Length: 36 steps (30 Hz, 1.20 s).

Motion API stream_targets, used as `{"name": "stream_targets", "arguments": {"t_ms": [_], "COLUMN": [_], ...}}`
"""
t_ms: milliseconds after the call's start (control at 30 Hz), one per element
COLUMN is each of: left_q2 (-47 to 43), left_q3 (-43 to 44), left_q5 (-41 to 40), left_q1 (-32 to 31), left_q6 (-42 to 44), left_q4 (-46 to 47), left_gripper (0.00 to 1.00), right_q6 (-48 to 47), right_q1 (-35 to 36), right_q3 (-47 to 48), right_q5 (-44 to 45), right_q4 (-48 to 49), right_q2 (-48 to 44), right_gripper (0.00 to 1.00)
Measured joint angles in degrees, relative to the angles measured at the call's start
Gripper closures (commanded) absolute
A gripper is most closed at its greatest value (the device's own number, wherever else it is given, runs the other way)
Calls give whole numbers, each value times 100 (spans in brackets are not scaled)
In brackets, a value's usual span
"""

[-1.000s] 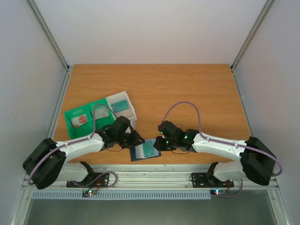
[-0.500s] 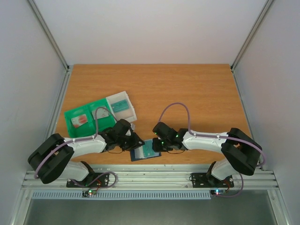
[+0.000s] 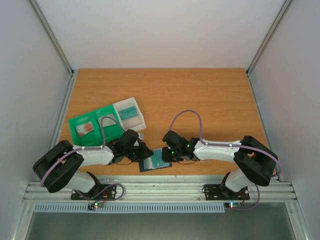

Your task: Take the credit cards out of the card holder

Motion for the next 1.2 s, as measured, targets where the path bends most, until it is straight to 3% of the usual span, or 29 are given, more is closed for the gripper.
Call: {"name": "stream_targets", "arguments": {"t_ms": [67,433,900,1200], "left_q2": [7,-223,-1700,-2271], "left_q3": [-46,-70,-37,879], "left_q5": [11,175,-212,63], "left_q1": [0,0,0,0], "left_q6": [-33,-247,70,1064], "left_q4": [103,393,-1276,-2708], "left_gripper": [99,100,100,100], "right_q6": [15,26,-20,-656], "right_q1": [0,0,0,0], "right_q3": [-7,-68,-116,-57], "right_q5": [-2,0,22,-354], "right_q4": [9,105,-22,-603], "right_q2": [0,-20,-166,-1626], "right_gripper": [89,89,88,84]}}
